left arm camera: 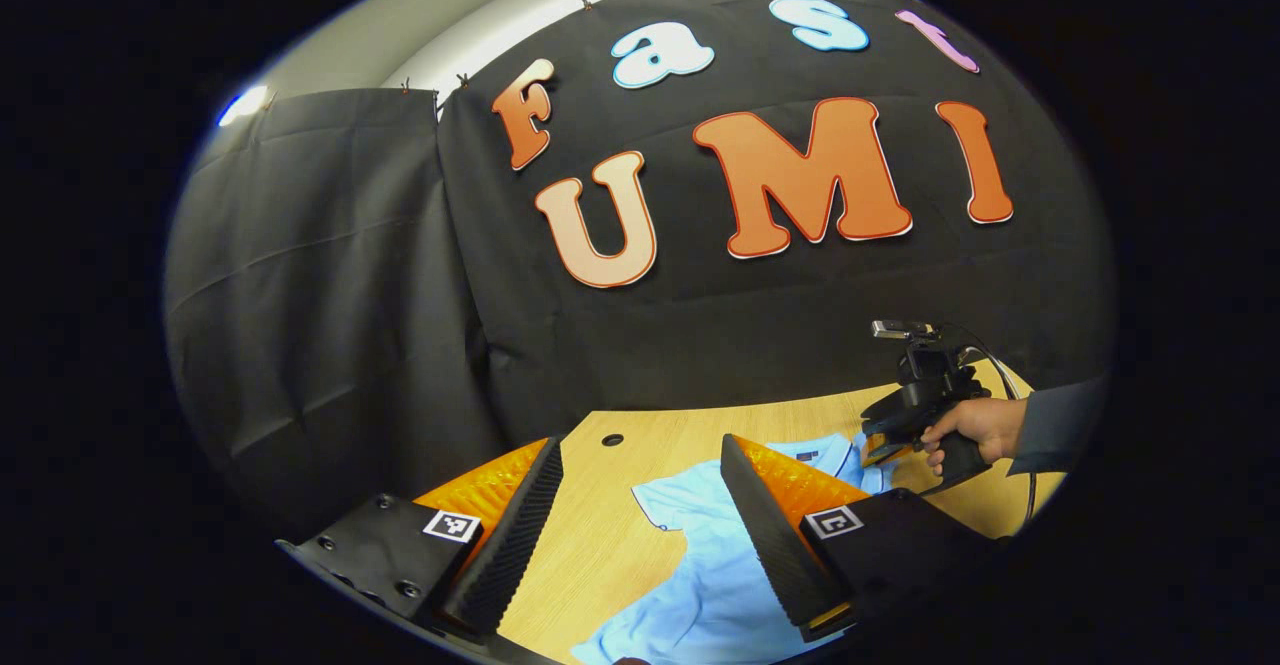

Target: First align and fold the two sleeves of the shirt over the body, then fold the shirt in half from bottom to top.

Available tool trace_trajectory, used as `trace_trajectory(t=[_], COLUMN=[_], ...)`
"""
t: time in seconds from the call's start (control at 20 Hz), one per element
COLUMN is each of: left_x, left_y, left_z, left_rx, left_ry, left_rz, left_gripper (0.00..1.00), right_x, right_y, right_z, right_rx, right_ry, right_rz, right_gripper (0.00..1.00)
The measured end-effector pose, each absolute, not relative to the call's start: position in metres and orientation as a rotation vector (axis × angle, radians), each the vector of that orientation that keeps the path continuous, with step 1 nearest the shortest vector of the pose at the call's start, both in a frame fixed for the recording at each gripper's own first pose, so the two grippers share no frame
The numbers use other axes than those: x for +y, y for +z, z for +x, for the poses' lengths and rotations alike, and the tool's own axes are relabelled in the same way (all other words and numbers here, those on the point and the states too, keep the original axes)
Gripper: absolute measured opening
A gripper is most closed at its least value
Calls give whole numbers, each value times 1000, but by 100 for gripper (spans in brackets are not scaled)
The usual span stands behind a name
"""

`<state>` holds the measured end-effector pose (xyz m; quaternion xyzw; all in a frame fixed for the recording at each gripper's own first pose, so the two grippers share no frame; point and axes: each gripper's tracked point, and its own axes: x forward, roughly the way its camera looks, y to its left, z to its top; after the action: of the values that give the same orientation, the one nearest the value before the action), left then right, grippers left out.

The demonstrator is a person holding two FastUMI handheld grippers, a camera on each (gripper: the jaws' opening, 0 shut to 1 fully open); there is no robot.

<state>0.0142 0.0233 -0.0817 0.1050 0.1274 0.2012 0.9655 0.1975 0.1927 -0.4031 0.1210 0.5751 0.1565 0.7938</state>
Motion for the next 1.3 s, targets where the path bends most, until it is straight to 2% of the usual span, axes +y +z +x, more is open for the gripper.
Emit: trace_trajectory(t=[0.15, 0.3, 0.35, 0.4, 0.45, 0.5, 0.65, 0.7, 0.75, 0.8, 0.9, 1.1, 1.25, 1.3], left_x=[27, 39, 44, 50, 55, 60, 77, 82, 86, 90, 102, 118, 137, 141], left_y=[-86, -87, -86, -90, -94, -102, -126, -132, -138, -146, -162, -195, -224, -237], left_z=[16, 17, 19, 21, 24, 27, 41, 47, 54, 62, 78, 107, 126, 137], left_rx=[266, 269, 270, 276, 291, 310, 367, 381, 397, 413, 455, 545, 640, 671], left_ry=[410, 416, 416, 416, 415, 408, 371, 352, 326, 297, 250, 122, 80, 64], left_rz=[208, 184, 174, 161, 148, 129, 50, 25, 4, -17, -39, -89, -84, -95], left_gripper=[100, 100, 100, 100, 100, 100, 100, 100, 100, 100, 100, 100, 98, 100], right_x=[210, 219, 218, 214, 211, 206, 189, 183, 177, 172, 161, 139, 123, 118], right_y=[-397, -387, -382, -377, -375, -374, -361, -356, -348, -342, -328, -298, -280, -275], right_z=[190, 191, 189, 190, 188, 187, 186, 187, 186, 185, 181, 164, 144, 138], right_rx=[1279, 1252, 1239, 1229, 1223, 1218, 1168, 1147, 1129, 1109, 1072, 1000, 950, 931], right_ry=[370, 414, 423, 427, 423, 417, 395, 383, 368, 350, 307, 187, 95, 65], right_rz=[342, 365, 358, 349, 332, 309, 256, 249, 247, 244, 238, 251, 275, 282], right_gripper=[9, 15, 30, 29, 33, 43, 52, 67, 50, 68, 77, 81, 81, 83])
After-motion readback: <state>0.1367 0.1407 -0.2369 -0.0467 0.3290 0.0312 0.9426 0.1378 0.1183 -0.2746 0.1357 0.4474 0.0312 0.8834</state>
